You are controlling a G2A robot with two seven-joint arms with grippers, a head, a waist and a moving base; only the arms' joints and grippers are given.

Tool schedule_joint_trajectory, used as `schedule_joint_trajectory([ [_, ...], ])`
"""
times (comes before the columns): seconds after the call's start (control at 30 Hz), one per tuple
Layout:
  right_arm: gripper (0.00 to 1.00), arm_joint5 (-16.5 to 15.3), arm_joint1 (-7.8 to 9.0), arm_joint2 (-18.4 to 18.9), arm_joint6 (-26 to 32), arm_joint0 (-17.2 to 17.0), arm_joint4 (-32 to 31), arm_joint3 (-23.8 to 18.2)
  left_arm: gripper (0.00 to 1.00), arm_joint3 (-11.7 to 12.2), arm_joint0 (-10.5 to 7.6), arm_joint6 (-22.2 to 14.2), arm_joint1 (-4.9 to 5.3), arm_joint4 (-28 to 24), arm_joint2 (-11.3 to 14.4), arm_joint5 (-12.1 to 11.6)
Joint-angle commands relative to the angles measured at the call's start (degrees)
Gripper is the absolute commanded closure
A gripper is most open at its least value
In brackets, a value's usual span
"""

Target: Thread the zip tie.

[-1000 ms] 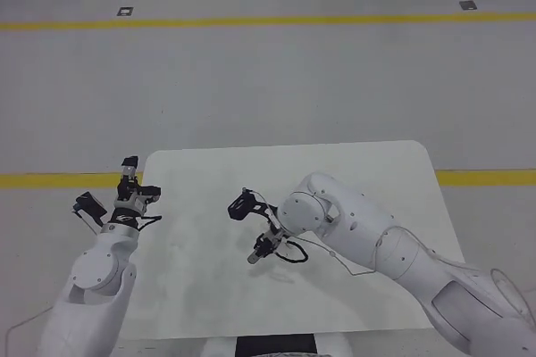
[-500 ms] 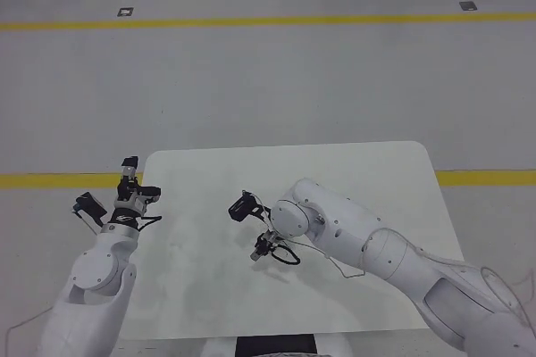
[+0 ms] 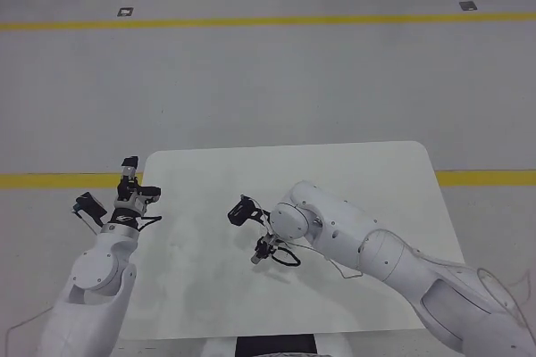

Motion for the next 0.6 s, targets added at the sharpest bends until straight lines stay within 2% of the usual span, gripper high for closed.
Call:
schedule_joint_trajectory([
  [0.0,0.0,0.01,0.0,0.0,0.0,0.0,-0.01,0.0,0.0,0.0,0.0,0.0,0.0,0.0,0.0,0.0],
  [0.13,0.0,-0.16,0.01,-0.08,-0.34,-0.16,-0.22,0.15,0.0,0.0,0.0,0.0,0.0,0.0,0.0,0.0],
  [0.23,0.0,-1.82,0.04,-0.21,-1.58,-0.77,-1.01,0.99,0.0,0.0,0.0,0.0,0.0,0.0,0.0,0.0],
  [0.57,0.0,-1.95,0.09,-0.23,-2.61,-1.08,-2.02,1.27,0.0,0.0,0.0,0.0,0.0,0.0,0.0,0.0],
])
